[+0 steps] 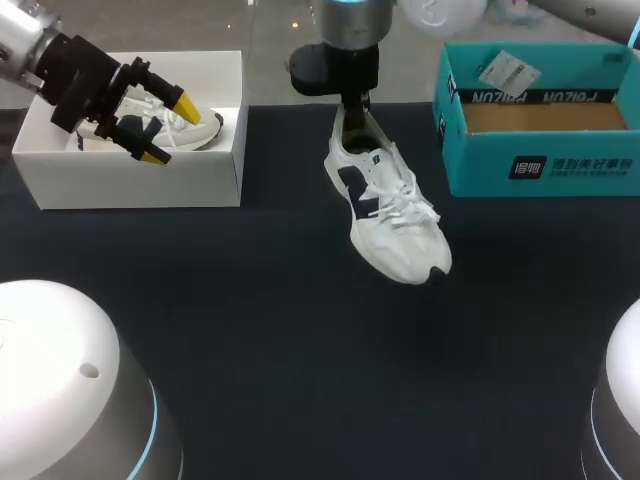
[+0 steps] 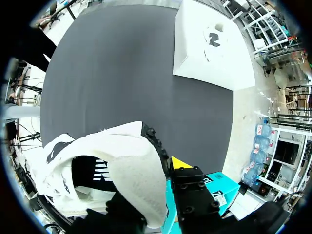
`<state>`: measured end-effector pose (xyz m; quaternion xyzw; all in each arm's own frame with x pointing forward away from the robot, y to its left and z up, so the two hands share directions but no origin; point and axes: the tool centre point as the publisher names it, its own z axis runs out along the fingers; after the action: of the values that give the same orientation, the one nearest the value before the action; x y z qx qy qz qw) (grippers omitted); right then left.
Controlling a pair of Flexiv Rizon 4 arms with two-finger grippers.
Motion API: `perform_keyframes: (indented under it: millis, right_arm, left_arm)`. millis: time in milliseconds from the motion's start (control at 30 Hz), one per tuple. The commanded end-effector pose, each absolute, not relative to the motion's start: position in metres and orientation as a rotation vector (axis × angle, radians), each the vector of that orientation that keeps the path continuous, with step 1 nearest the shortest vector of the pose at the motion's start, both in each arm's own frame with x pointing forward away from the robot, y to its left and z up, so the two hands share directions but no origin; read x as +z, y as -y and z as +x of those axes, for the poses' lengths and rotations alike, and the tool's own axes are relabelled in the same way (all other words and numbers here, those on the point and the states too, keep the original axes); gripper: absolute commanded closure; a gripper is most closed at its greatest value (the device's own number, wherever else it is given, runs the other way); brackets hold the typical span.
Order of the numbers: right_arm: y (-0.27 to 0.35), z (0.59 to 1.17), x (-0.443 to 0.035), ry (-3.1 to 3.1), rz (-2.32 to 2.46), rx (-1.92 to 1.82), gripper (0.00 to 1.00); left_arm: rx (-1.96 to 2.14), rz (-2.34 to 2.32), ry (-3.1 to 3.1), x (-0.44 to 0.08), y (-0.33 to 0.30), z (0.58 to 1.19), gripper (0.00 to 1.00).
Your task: Take the shoe out of the shoebox, open the shoe tongue, remove and reinsert the insole, then place the shoe into the shoebox
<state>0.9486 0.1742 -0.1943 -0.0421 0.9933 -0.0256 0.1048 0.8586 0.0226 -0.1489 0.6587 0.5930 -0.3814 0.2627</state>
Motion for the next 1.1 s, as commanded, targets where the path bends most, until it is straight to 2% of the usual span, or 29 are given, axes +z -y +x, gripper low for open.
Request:
perform_keyframes:
  millis: [33,267,1100]
  right_arm:
    - [-0.172,0.938,-0.118,-2.882,-0.147,-0.096,1.00]
    - [-0.174,0.942,-0.090,-2.855,-0.242,-0.158,1.00]
    - [-0.178,0.940,-0.089,-2.835,-0.237,-0.112,1.00]
  left_arm:
    - [-1.029,1.786,-1.606,-0.148,-0.023,0.859,0.00]
    - [-1.029,1.786,-1.606,-0.148,-0.023,0.859,0.00]
    - [-1.029,1.786,-1.606,-0.148,-0.023,0.859,0.00]
